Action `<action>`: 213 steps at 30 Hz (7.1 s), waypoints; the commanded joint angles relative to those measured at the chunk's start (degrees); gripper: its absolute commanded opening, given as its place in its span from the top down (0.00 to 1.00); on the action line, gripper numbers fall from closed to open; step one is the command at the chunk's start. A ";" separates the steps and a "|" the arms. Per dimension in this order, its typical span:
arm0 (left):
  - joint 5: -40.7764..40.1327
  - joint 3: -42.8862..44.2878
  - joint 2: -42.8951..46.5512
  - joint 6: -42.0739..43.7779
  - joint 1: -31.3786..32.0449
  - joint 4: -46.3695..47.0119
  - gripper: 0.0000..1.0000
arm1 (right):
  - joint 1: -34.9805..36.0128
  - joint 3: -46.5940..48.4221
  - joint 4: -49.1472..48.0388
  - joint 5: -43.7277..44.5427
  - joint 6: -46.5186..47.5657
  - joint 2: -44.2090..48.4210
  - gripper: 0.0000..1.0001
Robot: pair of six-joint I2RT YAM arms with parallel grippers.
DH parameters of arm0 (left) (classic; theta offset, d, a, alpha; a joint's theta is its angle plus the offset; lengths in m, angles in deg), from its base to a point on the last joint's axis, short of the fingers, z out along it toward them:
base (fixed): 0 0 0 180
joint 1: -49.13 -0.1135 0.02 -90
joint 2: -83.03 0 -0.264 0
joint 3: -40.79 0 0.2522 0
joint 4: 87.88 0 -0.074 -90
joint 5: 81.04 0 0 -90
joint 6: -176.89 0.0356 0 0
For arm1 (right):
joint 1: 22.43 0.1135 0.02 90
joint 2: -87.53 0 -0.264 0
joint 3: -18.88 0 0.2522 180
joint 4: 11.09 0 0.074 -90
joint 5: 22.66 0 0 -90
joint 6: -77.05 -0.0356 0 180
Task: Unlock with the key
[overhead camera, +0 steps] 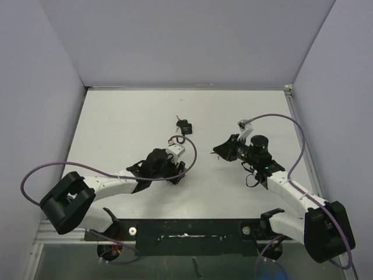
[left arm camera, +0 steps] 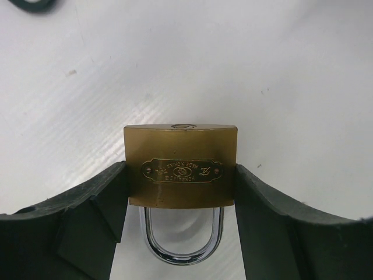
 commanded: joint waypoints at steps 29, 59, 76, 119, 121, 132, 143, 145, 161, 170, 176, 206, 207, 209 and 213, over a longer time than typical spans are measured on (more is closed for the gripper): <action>23.65 -11.92 -12.23 23.10 -3.93 74.10 1.00 | 10.19 11.38 11.57 9.28 6.43 1.46 1.00; 24.44 -12.36 -11.28 19.44 -4.02 79.42 1.00 | 20.75 9.50 11.32 18.93 8.62 2.49 1.00; 27.42 -13.55 -10.34 20.84 -3.61 79.37 1.00 | 21.42 9.61 10.49 19.68 8.10 2.21 1.00; 25.67 -12.43 -8.26 22.61 -3.16 78.09 1.00 | 22.94 8.23 10.18 19.04 7.96 1.38 1.00; 25.66 -12.31 -8.16 22.82 -3.16 77.67 1.00 | 22.96 8.37 10.48 18.88 8.14 1.36 1.00; 25.65 -11.13 -8.97 23.73 -3.38 76.21 1.00 | 22.94 8.64 11.50 19.03 8.87 2.45 1.00; 24.88 -11.15 -9.65 23.40 -3.60 76.36 1.00 | 22.95 8.12 11.66 19.48 8.87 2.98 1.00; 25.11 -11.19 -9.35 23.31 -3.60 76.34 1.00 | 22.94 7.96 11.47 19.54 8.80 2.82 1.00; 26.67 -8.12 -6.75 22.34 -2.85 70.60 1.00 | 22.96 8.50 9.56 18.12 7.94 -0.14 1.00; 21.53 -7.13 -4.78 25.88 0.33 68.01 1.00 | 22.97 10.43 11.00 18.08 6.16 -2.87 1.00; 20.20 -10.55 -5.09 25.87 1.03 79.19 1.00 | 22.89 10.55 10.74 17.85 5.27 -3.48 1.00; 20.30 -7.37 -1.90 22.05 0.61 77.00 1.00 | 19.47 7.26 3.27 13.52 4.01 -2.14 1.00; 19.72 -7.12 -1.91 21.61 0.61 77.00 1.00 | 19.50 7.19 2.59 13.46 3.86 -2.65 1.00; 18.68 -6.69 -1.91 20.74 0.67 77.00 1.00 | 19.47 6.95 1.43 13.20 3.59 -3.63 1.00; 16.59 -6.11 -1.59 19.14 0.68 77.25 1.00 | 19.45 5.87 -1.03 13.09 2.57 -4.32 1.00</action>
